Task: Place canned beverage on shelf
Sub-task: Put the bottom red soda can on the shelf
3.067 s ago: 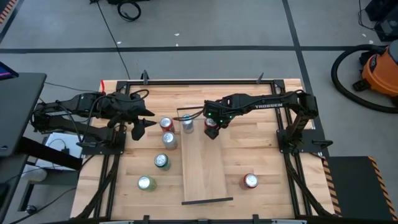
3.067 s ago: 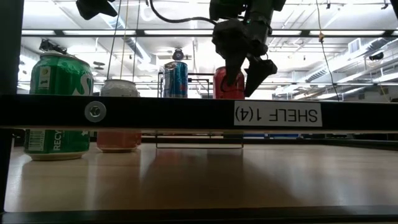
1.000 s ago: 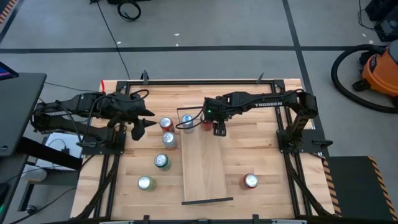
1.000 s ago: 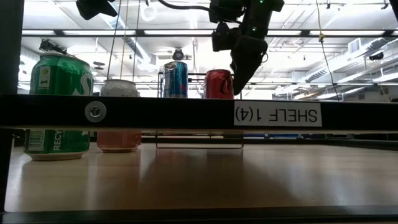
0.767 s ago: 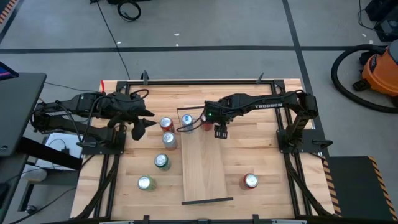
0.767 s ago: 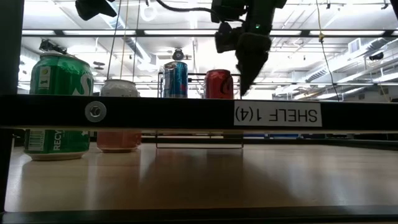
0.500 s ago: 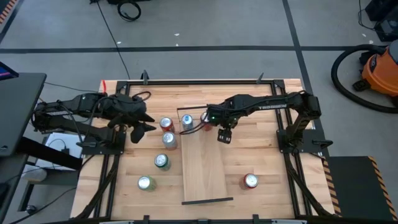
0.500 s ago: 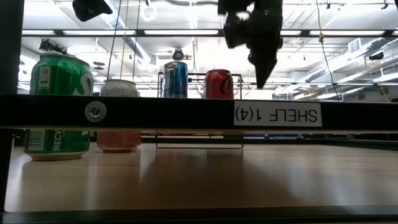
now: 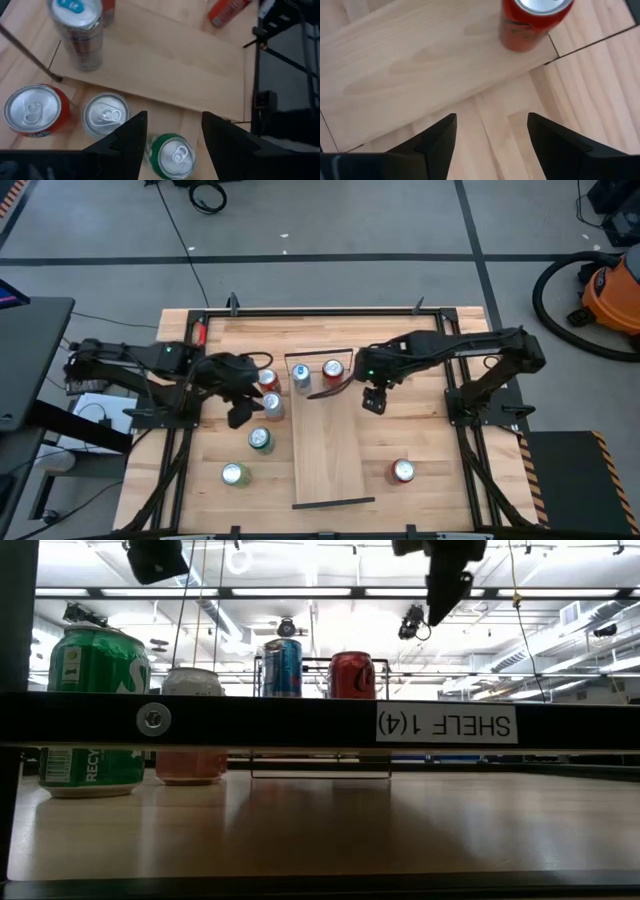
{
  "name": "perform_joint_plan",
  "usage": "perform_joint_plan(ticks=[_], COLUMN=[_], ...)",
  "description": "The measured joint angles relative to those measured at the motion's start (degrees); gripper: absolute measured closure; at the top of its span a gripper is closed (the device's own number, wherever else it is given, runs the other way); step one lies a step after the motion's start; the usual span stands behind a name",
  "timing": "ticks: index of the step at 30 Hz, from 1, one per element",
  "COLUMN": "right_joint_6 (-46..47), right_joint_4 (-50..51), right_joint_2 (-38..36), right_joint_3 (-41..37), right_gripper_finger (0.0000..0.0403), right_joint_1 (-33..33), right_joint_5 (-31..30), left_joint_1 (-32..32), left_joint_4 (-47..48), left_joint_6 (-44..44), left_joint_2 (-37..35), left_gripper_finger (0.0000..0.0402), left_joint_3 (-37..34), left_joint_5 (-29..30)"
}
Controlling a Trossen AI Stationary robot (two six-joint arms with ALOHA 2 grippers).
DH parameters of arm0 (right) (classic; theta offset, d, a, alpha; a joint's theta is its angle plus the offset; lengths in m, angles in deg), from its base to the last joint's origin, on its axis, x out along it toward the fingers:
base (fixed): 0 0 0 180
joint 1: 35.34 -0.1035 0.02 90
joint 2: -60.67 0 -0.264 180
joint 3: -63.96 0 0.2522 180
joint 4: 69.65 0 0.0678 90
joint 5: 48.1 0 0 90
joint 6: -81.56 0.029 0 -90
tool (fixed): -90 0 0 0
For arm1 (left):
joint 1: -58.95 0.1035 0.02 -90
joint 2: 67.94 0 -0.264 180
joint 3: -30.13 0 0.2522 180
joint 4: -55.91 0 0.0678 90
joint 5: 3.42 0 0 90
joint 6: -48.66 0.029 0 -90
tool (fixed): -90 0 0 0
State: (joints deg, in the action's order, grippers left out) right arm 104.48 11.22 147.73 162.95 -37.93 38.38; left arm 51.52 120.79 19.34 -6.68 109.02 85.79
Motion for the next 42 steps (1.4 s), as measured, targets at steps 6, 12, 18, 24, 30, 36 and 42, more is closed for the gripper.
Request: perform_joint_plan(ticks=[6, 12, 18, 24, 30, 36, 42], right_joint_6=[2.7, 6.9, 11.0, 16.7, 21.1, 23.6, 24.1], right_joint_4=[0.5, 0.5, 0.0, -0.5, -2.6, -5.9, -5.0], right_joint_2=[-4.7, -9.0, -10.4, -9.2, -5.6, -1.1, 3.7], right_joint_3=[-1.8, -6.7, -9.7, -9.8, -9.8, -9.8, -9.8], right_gripper_finger=[0.0142, 0.0132, 0.0105, 0.0063, 0.0034, 0.002, 0.0019], right_joint_1=[-3.9, -11.1, -18.9, -26.7, -30.9, -35.1, -38.5], right_joint_5=[-0.1, 0.9, 5.7, 5.5, 5.5, 5.6, 3.8], left_joint_1=[-0.1, -0.2, -0.2, 0.7, 3.0, 3.1, 3.1], left_joint_4=[-2.1, -3.8, -8.0, -9.8, -10.3, -10.6, -10.5], left_joint_6=[-9.7, -16.6, -23.3, -24.1, -24.2, -25.3, -25.4], left_joint_2=[2.2, 3.7, 3.7, 3.6, 3.6, 3.6, 3.6], left_gripper_finger=[0.0203, 0.0203, 0.0203, 0.0203, 0.0203, 0.0203, 0.0203], left_joint_3=[0.0, 0.0, 0.0, 0.0, 0.0, 0.0, 0.0], left_joint_5=[5.3, 9.4, 11.8, 13.8, 14.5, 14.4, 14.2])
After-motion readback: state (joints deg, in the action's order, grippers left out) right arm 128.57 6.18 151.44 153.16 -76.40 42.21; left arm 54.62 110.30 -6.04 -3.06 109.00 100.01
